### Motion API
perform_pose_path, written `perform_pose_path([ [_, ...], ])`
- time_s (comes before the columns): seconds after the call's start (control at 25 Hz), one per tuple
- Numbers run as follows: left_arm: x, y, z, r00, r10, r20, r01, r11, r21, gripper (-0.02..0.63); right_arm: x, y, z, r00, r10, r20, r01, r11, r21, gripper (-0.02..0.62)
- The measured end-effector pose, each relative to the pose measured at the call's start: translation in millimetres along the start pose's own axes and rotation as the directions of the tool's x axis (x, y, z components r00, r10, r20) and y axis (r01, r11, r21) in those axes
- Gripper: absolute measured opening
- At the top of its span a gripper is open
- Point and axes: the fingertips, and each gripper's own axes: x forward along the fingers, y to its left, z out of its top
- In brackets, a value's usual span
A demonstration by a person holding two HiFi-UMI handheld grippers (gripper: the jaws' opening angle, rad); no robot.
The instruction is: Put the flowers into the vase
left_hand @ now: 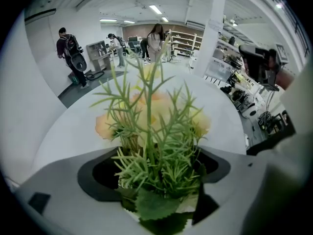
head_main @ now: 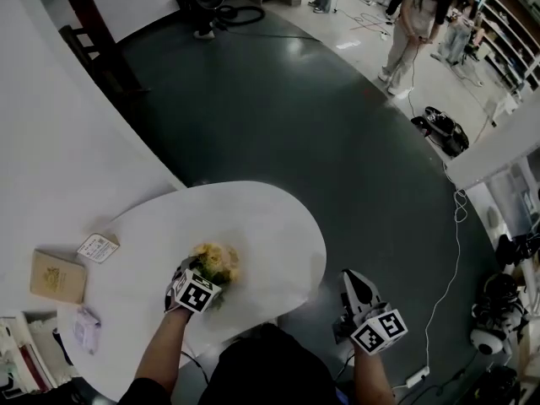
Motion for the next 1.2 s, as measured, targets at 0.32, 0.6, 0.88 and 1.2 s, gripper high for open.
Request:
perform_pose_path([
  [0.32,-22,-1,17,0.995,0.012,0.104,-0.012,1.0,0.0,0.256,-1,7,1,1.0,0.005,-0.013,-0.005,1.0,-0.009,0.025],
  [0.6,-48,-4,29,0.979,0.016,0.204,-0.012,1.0,-0.02,0.221,0,29,8,0.999,0.043,-0.001,-0.043,0.998,-0.04,0.025],
  [0.88,-113,-9,64,0.906,0.039,0.422,-0.03,0.999,-0.028,0.219,1,61,29,0.993,0.114,0.01,-0.113,0.99,-0.085,0.025],
  [1.2,-213,15,72,0.703,0.183,0.687,-0.092,0.982,-0.166,0.219,28,128,56,0.96,0.279,0.019,-0.272,0.947,-0.169,0.025],
])
